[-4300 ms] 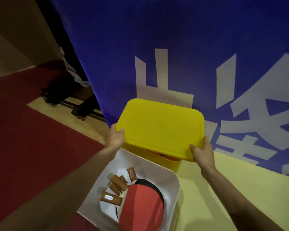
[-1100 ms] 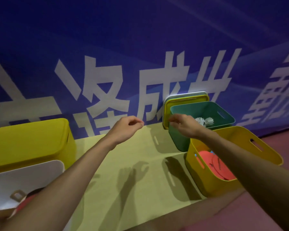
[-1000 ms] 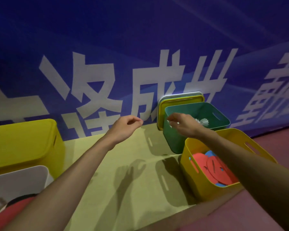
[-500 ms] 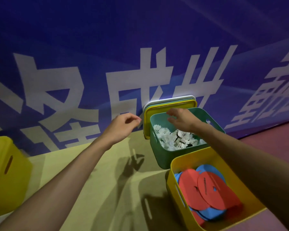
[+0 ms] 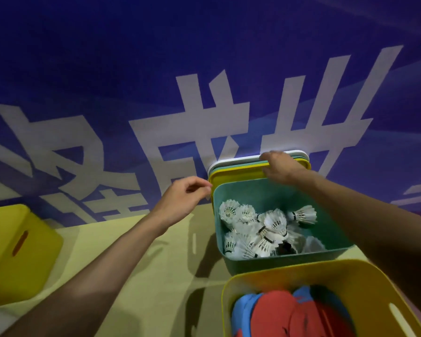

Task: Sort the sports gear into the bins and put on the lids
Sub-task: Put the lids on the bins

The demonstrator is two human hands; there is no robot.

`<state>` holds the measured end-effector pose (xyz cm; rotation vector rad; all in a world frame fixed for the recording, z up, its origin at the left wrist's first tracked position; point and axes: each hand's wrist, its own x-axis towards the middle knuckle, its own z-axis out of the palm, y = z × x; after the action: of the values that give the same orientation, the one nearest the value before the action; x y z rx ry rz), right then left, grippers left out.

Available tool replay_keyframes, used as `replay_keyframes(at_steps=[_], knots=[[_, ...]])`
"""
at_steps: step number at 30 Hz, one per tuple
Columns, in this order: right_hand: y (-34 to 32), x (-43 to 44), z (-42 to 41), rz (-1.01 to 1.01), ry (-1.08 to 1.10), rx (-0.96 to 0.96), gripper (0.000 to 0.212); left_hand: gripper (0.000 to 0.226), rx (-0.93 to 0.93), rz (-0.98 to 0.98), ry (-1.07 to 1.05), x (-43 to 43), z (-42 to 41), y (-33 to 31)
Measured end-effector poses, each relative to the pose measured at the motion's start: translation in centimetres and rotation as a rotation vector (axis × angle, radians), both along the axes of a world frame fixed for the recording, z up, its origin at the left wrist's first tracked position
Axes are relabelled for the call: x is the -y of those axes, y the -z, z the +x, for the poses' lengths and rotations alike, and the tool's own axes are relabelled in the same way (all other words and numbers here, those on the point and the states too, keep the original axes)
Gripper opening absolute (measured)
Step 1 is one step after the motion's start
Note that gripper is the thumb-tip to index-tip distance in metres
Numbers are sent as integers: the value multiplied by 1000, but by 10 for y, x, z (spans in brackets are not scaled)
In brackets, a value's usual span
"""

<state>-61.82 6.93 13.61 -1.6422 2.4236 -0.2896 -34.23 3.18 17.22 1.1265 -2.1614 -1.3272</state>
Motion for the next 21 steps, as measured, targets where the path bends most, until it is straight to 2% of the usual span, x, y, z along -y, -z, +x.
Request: replay_keyframes(at_steps=[3,8,11,14,21], knots=[[13,18,-19,-2,-56,-51,47,9,-2,16,-94,-4,-15,10],[39,35,-32,-38,-168,-267,30,10,25,22,-213,-3,-20,18],[50,42,-36,-94,-219,-360,28,12,33,34,-239,-5,-21,23],[53,47,-38,-105,-251,-347,22,15,13,45,-269,-6,-23,23],[32,49,-30,-89,-175,-373,14,16,24,36,-308,-7,-19,18]])
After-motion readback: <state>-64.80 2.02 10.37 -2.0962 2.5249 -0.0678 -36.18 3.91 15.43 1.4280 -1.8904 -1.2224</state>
